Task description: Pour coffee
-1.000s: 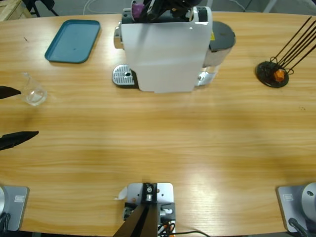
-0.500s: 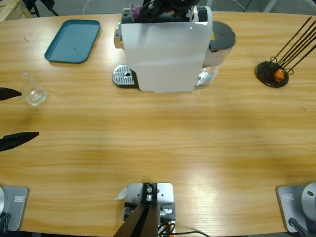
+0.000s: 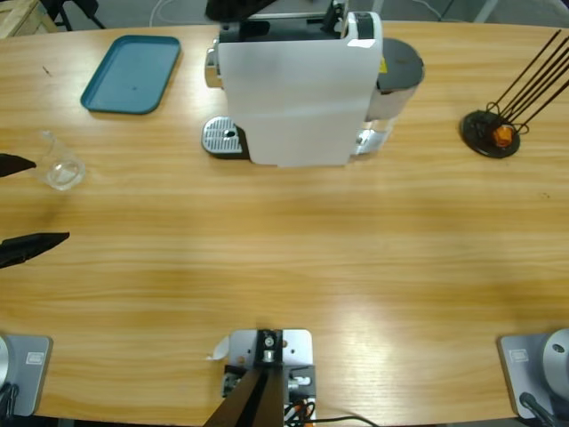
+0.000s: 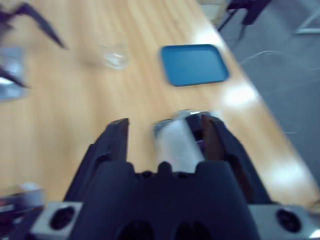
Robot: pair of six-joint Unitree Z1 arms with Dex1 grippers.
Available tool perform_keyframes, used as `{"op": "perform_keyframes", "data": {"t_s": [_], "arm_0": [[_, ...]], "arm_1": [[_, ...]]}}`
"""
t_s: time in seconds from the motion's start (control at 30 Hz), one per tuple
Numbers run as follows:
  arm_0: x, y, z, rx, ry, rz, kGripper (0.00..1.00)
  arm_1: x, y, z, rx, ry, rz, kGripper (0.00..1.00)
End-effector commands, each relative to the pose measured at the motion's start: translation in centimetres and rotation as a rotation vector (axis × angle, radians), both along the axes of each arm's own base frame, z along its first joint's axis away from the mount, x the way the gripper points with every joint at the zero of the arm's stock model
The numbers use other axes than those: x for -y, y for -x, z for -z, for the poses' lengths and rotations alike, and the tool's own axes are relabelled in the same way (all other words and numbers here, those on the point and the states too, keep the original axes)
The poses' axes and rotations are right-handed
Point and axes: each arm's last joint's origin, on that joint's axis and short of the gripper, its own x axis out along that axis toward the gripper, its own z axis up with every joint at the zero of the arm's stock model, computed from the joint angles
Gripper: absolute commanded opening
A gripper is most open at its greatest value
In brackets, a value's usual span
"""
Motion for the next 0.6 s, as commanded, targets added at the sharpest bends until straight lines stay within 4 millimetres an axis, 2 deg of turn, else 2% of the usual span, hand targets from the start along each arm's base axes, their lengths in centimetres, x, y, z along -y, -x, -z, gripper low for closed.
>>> {"op": "perform_keyframes", "data": {"t_s": [0.03, 0.17, 0.2, 0.27, 0.33, 0.4, 0.53, 0.6], "arm_0": [[-1.0, 0.8, 1.0, -0.020, 0.024, -0.049, 0.987], [-1.1, 0.9, 0.7, -0.010, 0.036, -0.050, 0.987], [-1.2, 1.0, 0.6, -0.009, 0.042, -0.051, 0.987], [-1.3, 1.1, 0.5, -0.010, 0.057, -0.062, 0.987], [-1.4, 1.2, 0.4, -0.010, 0.066, -0.068, 0.987], [-1.5, 1.3, 0.3, -0.005, 0.074, -0.070, 0.987], [-1.9, 1.6, 0.4, 0.005, 0.075, -0.078, 0.987], [-1.9, 1.6, 0.4, 0.004, 0.073, -0.080, 0.987]], "arm_1": [[5.2, 6.0, 4.1, -0.312, -0.108, 0.202, 0.000], [7.4, 7.2, 5.7, -0.330, -0.166, 0.365, 0.000], [7.9, 7.2, 5.7, -0.316, -0.183, 0.445, 0.000], [8.7, 6.3, 6.0, -0.265, -0.329, 0.697, 0.000], [8.0, 4.6, 6.2, -0.219, -0.432, 0.857, 0.000], [6.8, 2.9, 6.6, -0.193, -0.449, 0.957, 0.000], [4.2, 0.3, 4.3, -0.165, -0.513, 0.978, 0.000], [3.2, 0.1, 3.9, -0.186, -0.532, 0.950, 0.000]]}}
